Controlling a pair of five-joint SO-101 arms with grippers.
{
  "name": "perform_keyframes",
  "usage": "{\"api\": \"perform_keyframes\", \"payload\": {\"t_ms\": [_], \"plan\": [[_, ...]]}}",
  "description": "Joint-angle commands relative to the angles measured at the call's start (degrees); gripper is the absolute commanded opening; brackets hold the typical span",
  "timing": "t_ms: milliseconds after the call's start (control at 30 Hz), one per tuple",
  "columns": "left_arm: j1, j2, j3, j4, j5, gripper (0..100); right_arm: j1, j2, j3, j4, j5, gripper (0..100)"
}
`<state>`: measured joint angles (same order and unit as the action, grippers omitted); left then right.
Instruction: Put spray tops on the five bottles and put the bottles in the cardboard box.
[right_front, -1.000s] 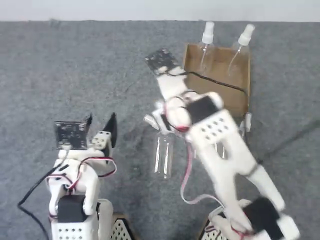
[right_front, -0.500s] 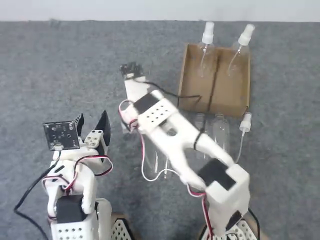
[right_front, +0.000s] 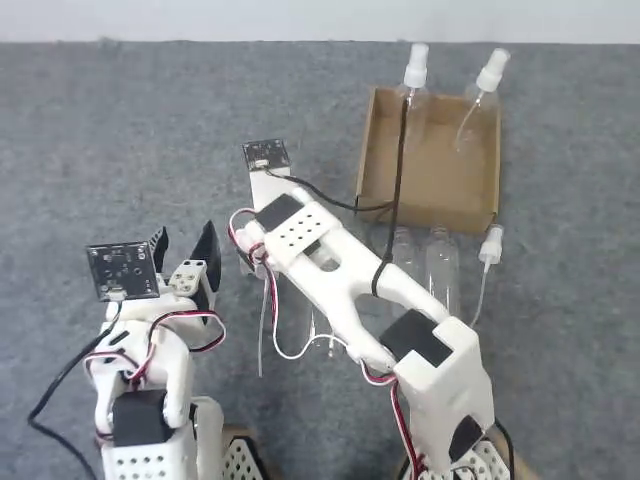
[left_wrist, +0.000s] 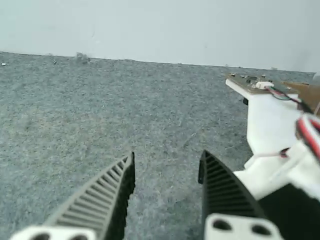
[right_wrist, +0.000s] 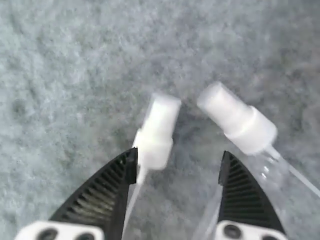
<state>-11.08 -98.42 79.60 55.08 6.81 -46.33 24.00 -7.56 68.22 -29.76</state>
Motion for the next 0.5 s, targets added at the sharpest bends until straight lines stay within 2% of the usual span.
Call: {"api": "perform_keyframes", "payload": {"t_ms": [0,133,267,467], "plan": [[-0.35,-0.35,-3.65,-0.97,0.35,19,1.27,-8.40,-5.54,7.96,3.78,21.0],[0.09,-0.26,-4.18,-0.70,-0.53,19,3.38,-15.52,-5.80,15.78,11.52,21.0],[4.75,3.08,-6.64,1.85,-3.60,19,7.96,-22.29,-5.63,24.40,19.60,20.9],[9.41,23.47,-14.55,1.85,-7.30,19,20.53,-30.90,-5.27,32.22,28.22,20.5]]}}
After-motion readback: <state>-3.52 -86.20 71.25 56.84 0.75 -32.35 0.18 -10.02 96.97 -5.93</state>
